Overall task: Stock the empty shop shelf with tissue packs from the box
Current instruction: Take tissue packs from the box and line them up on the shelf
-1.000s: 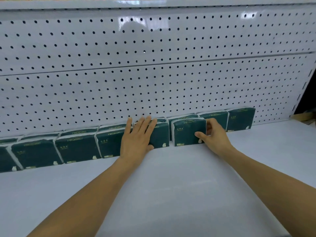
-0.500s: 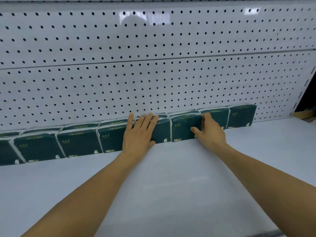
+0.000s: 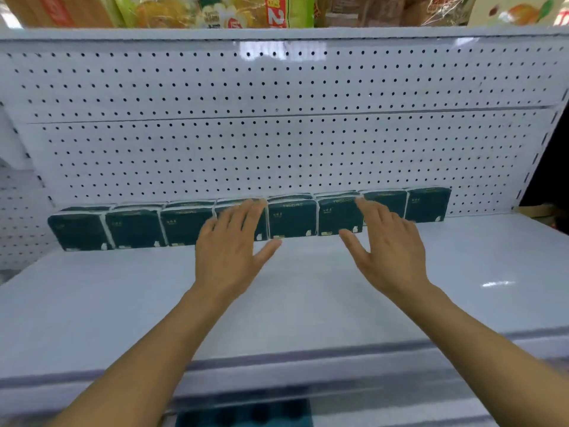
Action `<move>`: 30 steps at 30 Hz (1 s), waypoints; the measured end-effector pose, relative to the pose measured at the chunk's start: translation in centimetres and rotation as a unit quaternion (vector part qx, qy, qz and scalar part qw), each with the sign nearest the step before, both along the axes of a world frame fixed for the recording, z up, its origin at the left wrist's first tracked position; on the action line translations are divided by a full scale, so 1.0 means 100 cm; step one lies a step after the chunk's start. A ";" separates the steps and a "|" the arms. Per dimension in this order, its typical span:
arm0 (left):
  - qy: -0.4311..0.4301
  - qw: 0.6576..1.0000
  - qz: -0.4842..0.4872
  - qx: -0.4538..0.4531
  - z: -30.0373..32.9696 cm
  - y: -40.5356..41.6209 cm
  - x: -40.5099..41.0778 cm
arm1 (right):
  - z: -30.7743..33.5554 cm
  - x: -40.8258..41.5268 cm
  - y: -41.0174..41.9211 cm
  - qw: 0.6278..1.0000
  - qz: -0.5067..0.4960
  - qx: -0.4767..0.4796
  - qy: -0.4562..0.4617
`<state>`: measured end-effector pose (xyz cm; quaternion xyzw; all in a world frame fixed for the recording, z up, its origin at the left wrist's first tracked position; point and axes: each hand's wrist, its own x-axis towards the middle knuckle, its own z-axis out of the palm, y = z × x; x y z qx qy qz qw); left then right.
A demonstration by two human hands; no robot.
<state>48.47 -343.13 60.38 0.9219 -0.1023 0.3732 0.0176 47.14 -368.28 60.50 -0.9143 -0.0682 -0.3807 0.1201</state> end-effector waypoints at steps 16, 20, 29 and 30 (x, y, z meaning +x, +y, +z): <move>0.066 0.991 0.116 0.021 -0.071 0.199 -0.246 | -0.066 -0.150 0.220 0.954 0.289 -0.067 0.028; 0.085 0.987 0.135 -0.011 -0.091 0.278 -0.301 | -0.087 -0.186 0.303 0.939 0.338 -0.064 0.030; 0.258 0.931 0.209 -0.155 -0.194 0.448 -0.407 | -0.200 -0.270 0.470 0.896 0.389 -0.069 0.202; 0.285 0.918 0.211 -0.178 -0.210 0.457 -0.415 | -0.218 -0.276 0.479 0.888 0.385 -0.079 0.240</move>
